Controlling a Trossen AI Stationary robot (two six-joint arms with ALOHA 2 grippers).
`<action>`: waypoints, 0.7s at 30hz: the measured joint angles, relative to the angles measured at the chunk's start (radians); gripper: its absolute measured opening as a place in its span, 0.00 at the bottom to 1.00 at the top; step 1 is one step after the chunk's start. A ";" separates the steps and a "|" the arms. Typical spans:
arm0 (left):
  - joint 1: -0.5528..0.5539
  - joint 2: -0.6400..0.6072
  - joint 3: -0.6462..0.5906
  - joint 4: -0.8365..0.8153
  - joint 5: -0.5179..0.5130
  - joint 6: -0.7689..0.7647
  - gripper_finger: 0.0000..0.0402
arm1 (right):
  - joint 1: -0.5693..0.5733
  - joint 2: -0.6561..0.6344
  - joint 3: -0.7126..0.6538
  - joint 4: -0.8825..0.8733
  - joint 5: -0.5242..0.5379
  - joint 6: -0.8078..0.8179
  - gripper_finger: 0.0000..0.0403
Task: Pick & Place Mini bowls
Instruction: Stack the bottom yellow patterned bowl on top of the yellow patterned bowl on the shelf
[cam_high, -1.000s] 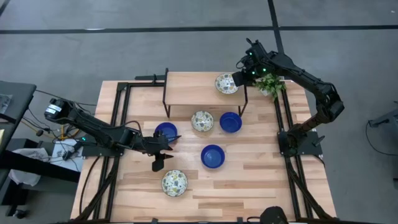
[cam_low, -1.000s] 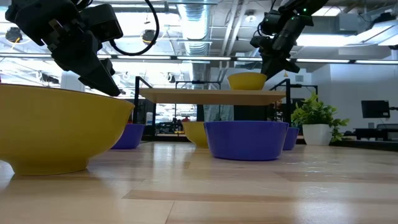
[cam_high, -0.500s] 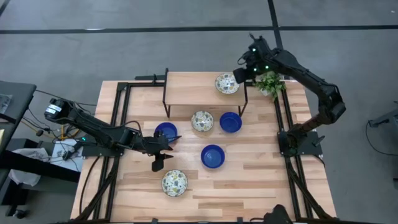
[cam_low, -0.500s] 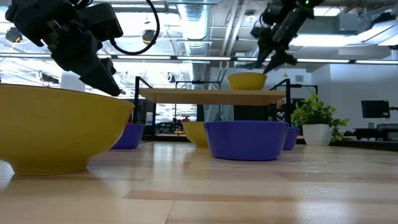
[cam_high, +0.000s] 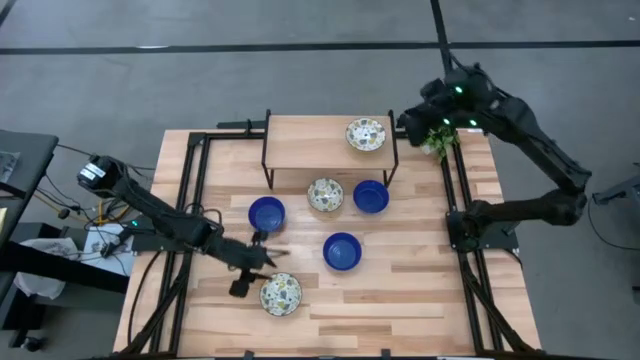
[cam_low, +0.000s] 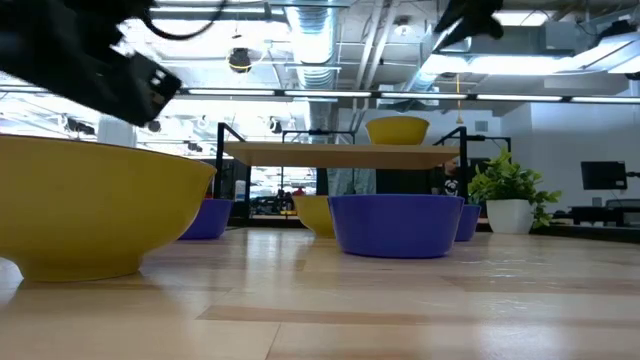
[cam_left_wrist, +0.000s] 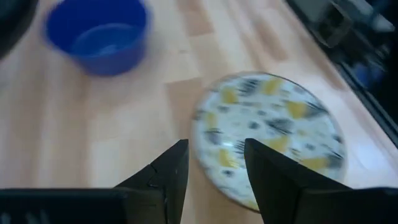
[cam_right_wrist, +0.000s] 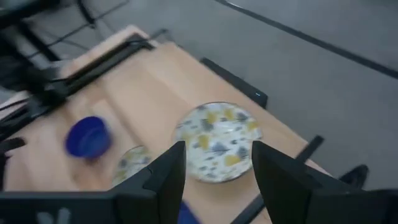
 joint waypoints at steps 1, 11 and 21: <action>-0.023 0.008 0.000 0.008 0.000 0.007 0.39 | 0.023 -0.020 0.000 -0.012 0.000 0.000 0.42; -0.224 0.095 0.001 0.039 -0.143 0.170 0.39 | 0.310 -0.125 0.000 -0.109 0.013 0.043 0.37; -0.244 0.211 0.008 0.098 -0.173 0.295 0.39 | 0.476 -0.104 0.000 -0.109 0.065 0.045 0.33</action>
